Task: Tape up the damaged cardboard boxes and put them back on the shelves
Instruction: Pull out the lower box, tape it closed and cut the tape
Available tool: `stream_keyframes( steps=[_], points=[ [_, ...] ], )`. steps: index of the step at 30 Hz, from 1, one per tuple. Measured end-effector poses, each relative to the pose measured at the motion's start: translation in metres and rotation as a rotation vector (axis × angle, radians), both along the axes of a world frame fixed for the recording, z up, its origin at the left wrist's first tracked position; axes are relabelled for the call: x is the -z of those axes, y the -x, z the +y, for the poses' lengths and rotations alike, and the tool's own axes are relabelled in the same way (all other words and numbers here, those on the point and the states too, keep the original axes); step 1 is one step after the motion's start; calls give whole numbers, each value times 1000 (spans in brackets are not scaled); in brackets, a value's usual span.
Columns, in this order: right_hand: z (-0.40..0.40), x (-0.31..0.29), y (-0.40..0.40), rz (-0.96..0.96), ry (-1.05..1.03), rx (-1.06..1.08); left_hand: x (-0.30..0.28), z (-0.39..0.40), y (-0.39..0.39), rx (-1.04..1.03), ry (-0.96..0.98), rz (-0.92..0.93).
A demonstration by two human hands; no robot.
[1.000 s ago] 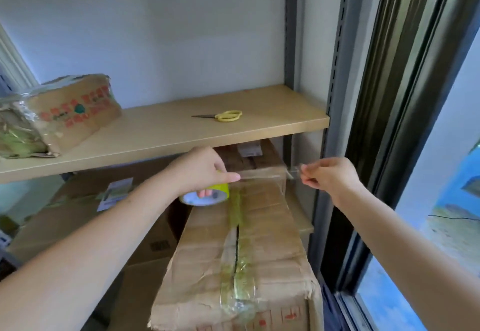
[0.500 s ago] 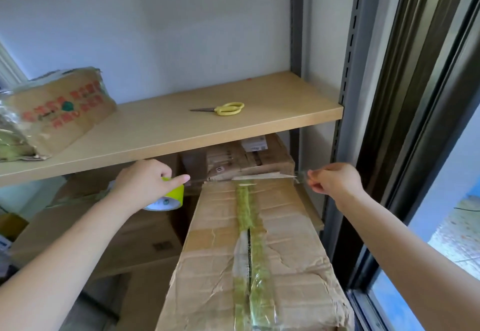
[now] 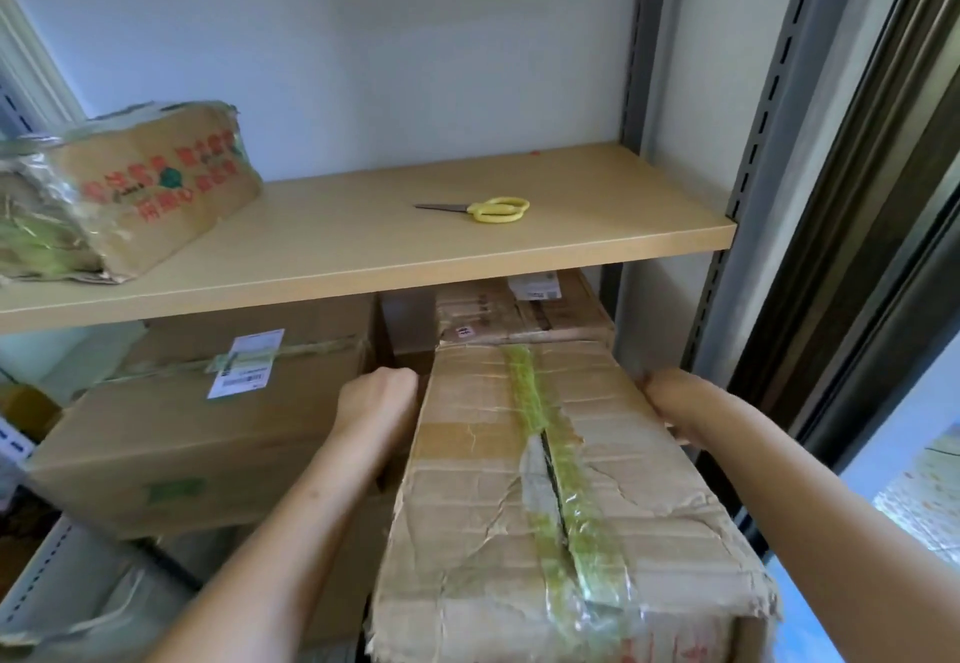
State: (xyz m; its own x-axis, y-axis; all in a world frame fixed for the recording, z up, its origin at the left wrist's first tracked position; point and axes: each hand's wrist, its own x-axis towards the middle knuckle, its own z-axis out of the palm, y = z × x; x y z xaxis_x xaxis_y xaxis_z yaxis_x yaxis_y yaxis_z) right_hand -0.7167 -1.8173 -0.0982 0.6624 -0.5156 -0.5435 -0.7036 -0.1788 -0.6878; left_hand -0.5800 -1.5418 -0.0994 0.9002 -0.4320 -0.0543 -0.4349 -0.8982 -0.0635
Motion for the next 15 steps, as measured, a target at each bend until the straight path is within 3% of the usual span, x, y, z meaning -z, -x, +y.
stream_keyframes(
  steps=[2,5,8,12,15],
  points=[
    [-9,-3,6,-15,-106,-16,-2,-2,0,2,-27,10],
    [-16,-6,3,-308,-328,224,-1,-2,8,33,-22,-34],
    [1,-15,-6,-206,-325,175,0,1,14,33,24,-26],
    [12,-33,-12,-118,-65,-41,-5,2,27,1,91,-35],
    [22,-58,-10,78,571,-397,-16,-7,31,79,23,-24]
  ],
)
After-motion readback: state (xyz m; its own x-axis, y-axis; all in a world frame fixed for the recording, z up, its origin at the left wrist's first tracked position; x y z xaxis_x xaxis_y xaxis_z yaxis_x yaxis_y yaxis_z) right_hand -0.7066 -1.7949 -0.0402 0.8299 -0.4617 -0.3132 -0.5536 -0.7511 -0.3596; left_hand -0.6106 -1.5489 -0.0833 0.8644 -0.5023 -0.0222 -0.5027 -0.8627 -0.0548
